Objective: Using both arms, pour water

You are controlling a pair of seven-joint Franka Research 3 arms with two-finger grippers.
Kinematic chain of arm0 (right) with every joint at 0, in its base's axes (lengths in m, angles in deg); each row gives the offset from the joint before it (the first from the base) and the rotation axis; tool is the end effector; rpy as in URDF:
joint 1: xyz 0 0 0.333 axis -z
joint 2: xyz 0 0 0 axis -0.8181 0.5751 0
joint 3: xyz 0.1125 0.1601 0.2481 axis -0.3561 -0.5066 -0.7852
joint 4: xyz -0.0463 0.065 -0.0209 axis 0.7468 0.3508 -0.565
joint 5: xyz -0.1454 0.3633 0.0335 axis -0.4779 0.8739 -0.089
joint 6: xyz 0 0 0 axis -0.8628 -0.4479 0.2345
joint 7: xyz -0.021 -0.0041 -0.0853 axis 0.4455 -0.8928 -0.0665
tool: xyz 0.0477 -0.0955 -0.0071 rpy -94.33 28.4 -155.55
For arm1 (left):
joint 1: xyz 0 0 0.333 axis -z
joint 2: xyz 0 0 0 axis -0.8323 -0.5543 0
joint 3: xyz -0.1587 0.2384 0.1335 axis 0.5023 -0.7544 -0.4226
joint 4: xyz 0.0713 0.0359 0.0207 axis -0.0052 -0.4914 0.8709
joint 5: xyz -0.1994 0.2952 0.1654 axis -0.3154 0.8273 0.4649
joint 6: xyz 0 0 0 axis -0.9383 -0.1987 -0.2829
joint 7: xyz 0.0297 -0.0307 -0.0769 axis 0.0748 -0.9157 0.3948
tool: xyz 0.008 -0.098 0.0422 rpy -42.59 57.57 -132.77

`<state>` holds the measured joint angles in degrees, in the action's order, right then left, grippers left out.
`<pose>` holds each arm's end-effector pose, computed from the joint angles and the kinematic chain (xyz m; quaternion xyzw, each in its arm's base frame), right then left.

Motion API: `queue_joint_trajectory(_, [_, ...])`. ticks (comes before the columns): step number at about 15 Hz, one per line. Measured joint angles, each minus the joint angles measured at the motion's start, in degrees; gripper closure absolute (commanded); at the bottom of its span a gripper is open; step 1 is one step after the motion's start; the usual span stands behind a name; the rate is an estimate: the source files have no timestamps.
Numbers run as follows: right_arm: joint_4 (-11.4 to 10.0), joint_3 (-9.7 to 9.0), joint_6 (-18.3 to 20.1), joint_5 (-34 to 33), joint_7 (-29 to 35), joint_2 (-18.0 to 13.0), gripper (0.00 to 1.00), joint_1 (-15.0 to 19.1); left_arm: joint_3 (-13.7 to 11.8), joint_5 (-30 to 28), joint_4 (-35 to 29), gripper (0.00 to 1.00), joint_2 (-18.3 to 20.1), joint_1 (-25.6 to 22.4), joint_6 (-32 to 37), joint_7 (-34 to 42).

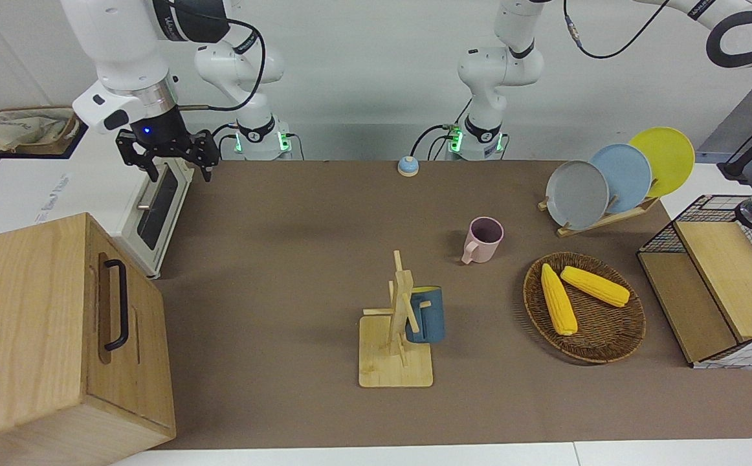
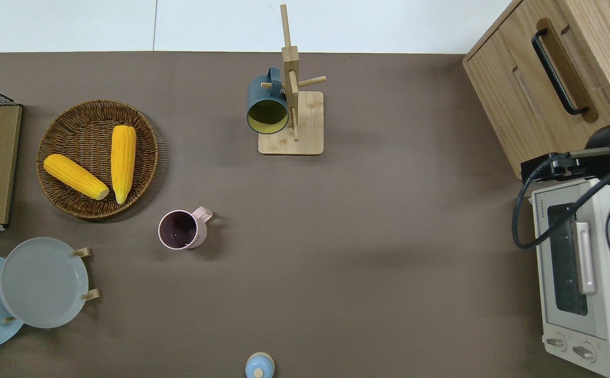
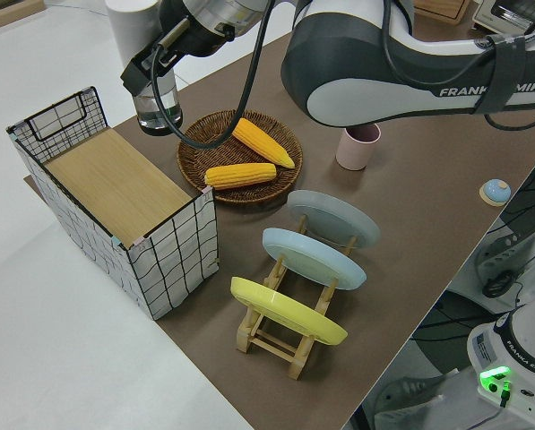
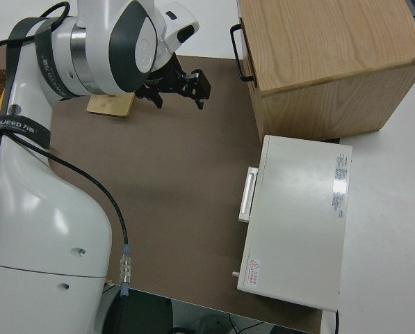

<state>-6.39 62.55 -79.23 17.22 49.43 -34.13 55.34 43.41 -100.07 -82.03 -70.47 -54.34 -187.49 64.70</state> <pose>0.5741 0.0202 0.6252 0.9995 0.0110 -0.0025 0.0305 0.5669 0.2848 0.6305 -0.9394 -0.1038 -0.3259 0.0252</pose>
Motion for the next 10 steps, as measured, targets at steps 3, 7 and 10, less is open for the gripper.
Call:
queue_joint_trajectory(3, [0.0,0.0,0.0,0.0,0.0,0.0,0.013,0.0,0.0,-4.5,0.9,1.0,-2.6,-1.4,-1.3,4.0])
queue_joint_trajectory(7, [0.0,0.0,0.0,0.0,0.0,0.0,0.013,0.0,0.1,-12.1,1.4,1.0,-6.0,-3.9,-3.3,12.5])
queue_joint_trajectory(10, [0.0,0.0,0.0,0.0,0.0,0.0,0.013,0.0,0.1,-16.9,1.5,1.0,-8.0,-5.2,-4.3,18.4])
